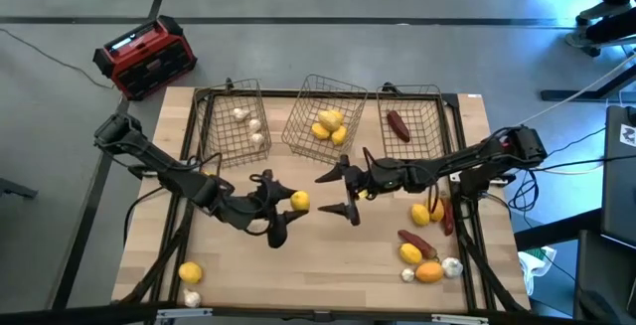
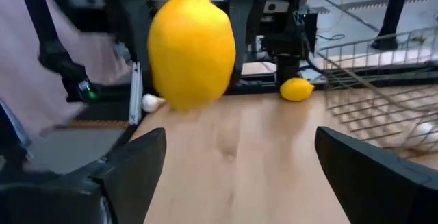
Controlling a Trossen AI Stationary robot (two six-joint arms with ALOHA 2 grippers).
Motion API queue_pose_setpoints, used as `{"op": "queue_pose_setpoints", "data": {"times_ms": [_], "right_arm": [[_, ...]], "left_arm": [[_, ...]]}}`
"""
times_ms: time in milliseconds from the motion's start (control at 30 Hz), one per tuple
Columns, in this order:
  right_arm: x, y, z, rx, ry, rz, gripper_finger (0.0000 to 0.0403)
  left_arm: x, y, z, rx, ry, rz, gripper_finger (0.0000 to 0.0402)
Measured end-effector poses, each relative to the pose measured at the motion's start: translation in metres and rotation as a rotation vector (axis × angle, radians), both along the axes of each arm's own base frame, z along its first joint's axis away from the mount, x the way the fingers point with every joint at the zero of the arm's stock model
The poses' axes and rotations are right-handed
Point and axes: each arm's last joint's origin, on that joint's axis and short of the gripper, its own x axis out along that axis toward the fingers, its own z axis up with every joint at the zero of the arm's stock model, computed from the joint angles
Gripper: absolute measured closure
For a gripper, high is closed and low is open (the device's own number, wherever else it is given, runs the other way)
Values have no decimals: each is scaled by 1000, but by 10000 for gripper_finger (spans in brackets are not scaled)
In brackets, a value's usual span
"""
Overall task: Sort produce into baskets
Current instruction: Put the lemon into the middle wire basket
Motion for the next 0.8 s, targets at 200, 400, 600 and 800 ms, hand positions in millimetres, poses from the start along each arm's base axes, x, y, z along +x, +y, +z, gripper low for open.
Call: {"op": "queue_pose_setpoints", "data": {"times_ms": [200,400,600,800], "right_arm": [[12,5,-6,76,14,58,31],[17,6,-4,81,-15,88,31],[17,6,3,71,-86,91,31],[17,5,3,49,-93,75,58]], "left_arm": [[16,2,-1,55,-68,-2,182],[21,8,-2,70,-69,15,182],[21,7,-4,55,-61,15,182],[21,7,-3,28,-74,24,182]]}}
